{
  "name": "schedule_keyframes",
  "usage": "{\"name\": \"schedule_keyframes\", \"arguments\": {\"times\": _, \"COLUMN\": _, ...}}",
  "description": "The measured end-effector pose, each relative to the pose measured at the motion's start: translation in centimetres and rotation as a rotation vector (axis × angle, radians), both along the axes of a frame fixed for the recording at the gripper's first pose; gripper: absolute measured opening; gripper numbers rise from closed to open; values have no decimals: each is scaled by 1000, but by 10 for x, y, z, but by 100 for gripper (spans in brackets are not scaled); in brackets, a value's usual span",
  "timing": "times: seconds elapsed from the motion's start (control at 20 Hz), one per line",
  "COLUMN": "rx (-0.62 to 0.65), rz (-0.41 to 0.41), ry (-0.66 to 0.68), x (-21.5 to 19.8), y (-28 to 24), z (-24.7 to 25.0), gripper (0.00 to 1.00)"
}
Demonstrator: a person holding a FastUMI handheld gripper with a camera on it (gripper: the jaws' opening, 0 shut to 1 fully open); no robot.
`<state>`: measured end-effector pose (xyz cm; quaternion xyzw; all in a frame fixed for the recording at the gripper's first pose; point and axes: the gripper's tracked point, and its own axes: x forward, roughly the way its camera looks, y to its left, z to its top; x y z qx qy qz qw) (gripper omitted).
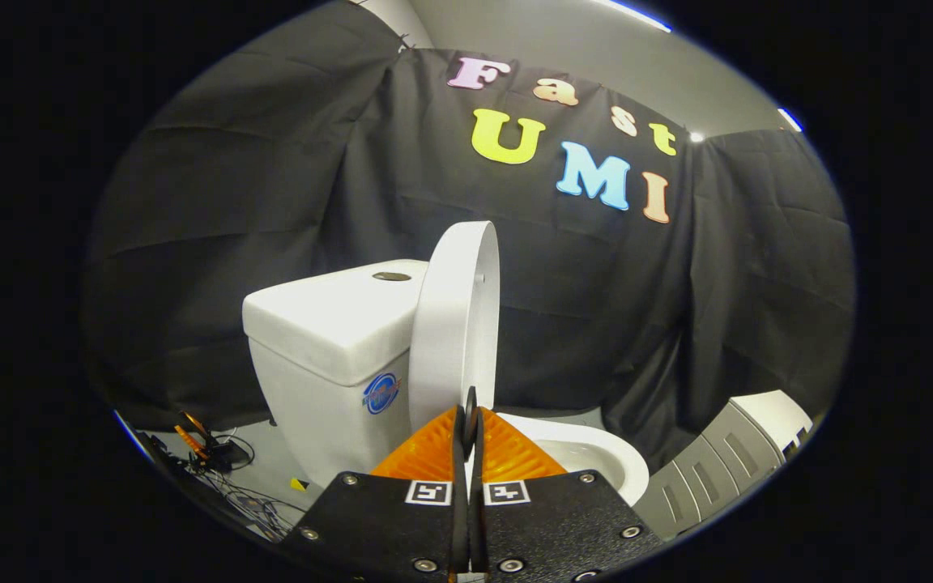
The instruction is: Open the toilet lid.
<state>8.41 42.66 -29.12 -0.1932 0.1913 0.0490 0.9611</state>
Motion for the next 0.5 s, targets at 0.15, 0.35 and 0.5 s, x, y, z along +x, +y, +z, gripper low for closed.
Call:
{"name": "schedule_keyframes", "arguments": {"times": 0.15, "rx": -11, "rz": 24, "ry": 10, "x": 0, "y": 8, "z": -5, "gripper": 0}}
{"name": "schedule_keyframes", "arguments": {"times": 0.35, "rx": -18, "rz": 47, "ry": 9, "x": -1, "y": 12, "z": -6, "gripper": 0}}
{"name": "schedule_keyframes", "arguments": {"times": 0.5, "rx": -28, "rz": 71, "ry": 15, "x": -1, "y": 11, "z": -6, "gripper": 1}}
